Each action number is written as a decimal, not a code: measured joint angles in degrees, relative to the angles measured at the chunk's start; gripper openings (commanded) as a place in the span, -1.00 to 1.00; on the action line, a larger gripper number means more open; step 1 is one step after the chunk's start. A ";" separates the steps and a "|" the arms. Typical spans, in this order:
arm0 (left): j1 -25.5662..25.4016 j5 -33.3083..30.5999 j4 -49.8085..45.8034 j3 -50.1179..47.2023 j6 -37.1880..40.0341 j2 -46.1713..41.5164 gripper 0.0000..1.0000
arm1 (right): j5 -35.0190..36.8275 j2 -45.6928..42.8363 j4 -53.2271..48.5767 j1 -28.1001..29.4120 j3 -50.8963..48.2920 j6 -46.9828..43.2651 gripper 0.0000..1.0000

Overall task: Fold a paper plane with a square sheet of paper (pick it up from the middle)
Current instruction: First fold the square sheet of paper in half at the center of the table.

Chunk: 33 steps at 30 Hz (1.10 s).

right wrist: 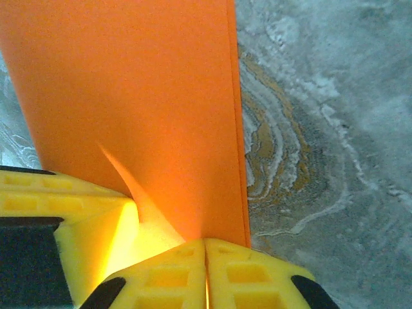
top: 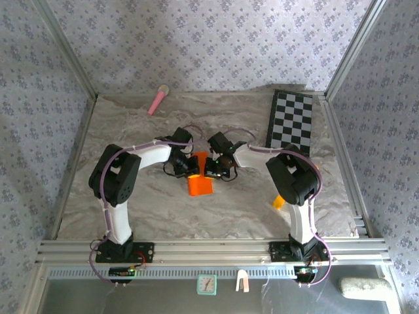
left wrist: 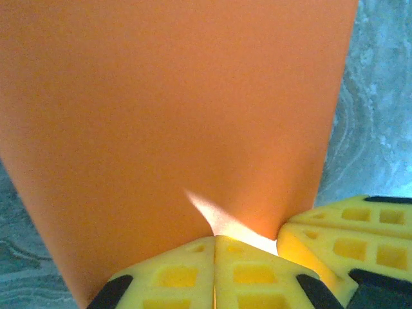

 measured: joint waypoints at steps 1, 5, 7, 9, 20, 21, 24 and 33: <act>0.48 0.94 0.74 -0.61 0.59 -0.15 -0.81 | 0.02 0.00 0.00 0.00 0.00 0.02 -0.83; 2.80 3.87 2.75 -3.15 2.93 -0.96 -0.82 | 0.02 0.00 0.02 0.00 -0.07 0.00 -0.83; 4.26 4.85 3.37 -4.39 3.89 -1.57 -0.81 | 0.02 0.00 0.04 0.00 -0.13 0.00 -0.83; 5.75 4.94 3.48 -5.64 4.55 -2.60 -0.81 | 0.02 0.00 0.07 0.00 -0.35 0.00 -0.83; 11.67 4.02 2.56 -9.86 5.77 -9.07 -0.80 | 0.02 -0.07 0.22 0.00 -0.74 0.00 -0.83; 11.52 5.11 3.80 -10.27 5.16 -9.66 -0.80 | 0.02 -0.07 0.22 0.00 -0.74 -0.02 -0.83; 10.38 9.18 8.87 -10.67 2.62 -9.86 -0.79 | 0.02 -0.04 0.20 0.00 -0.70 -0.02 -0.83; 5.46 13.35 15.32 -7.52 -1.01 -0.72 -0.80 | 0.02 -0.04 0.17 0.00 -0.70 -0.07 -0.83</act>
